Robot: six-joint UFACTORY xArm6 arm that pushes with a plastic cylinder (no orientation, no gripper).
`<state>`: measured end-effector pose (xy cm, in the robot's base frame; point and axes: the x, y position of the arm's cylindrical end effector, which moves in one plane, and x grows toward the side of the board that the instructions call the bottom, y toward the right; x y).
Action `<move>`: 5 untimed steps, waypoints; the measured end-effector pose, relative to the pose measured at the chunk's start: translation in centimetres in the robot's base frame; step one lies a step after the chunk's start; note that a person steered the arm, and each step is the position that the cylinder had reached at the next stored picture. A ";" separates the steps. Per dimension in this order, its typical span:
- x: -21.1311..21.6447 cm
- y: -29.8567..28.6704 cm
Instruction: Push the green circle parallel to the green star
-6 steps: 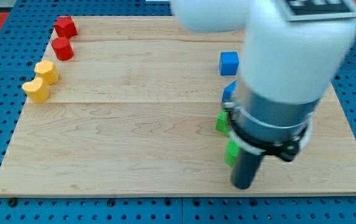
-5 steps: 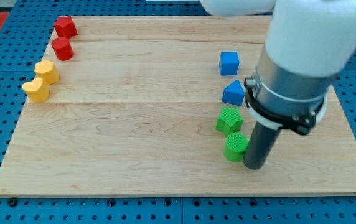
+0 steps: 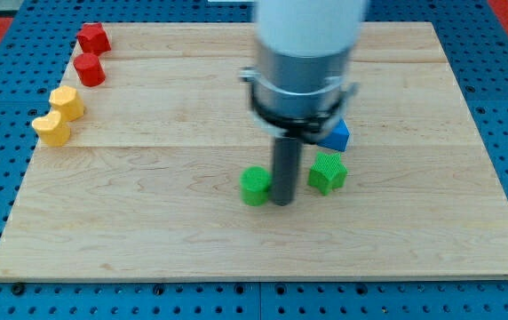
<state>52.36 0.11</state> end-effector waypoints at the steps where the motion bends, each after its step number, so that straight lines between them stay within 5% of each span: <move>1: 0.1 -3.9; 2: 0.8 -3.3; 5: -9.4 -5.3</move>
